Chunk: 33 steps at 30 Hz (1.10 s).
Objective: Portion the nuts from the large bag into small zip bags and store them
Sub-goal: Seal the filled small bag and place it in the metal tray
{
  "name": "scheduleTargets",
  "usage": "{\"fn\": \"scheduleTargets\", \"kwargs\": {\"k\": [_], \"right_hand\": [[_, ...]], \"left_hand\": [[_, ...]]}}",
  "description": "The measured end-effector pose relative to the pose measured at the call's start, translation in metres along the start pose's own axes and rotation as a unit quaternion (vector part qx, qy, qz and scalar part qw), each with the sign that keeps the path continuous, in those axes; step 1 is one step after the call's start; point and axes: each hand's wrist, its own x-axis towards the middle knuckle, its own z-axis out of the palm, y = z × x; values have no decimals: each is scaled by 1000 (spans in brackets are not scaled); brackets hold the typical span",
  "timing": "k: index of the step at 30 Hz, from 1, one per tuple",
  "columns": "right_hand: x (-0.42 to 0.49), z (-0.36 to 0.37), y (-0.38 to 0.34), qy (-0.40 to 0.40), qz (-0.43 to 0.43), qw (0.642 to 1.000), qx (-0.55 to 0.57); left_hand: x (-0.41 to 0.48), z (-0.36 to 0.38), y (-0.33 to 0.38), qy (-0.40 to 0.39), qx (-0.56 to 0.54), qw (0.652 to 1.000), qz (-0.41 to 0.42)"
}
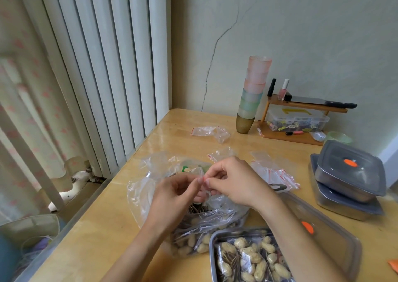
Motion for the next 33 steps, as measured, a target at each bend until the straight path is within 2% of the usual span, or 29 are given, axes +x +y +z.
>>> {"fn": "scheduleTargets", "kwargs": {"k": [5,11,18,26,33], "right_hand": [[-1,1,-2,-2,-20,999,-43],[0,8,-4,27,-4,996,-79],[-1,2,-6,-2,-44,999,-14],[-7,-2,-11,-31,-2,999,22],[-9,7,-18,23,-32,994,-101]], "left_hand": [[-1,1,1,23,9,1000,-8],[-2,2,-5,62,182,979,60],[1,-3,-4,26,44,998,26],[3,-2,-4,14,92,993,76],[1,-2,-2,25,138,987,83]]}}
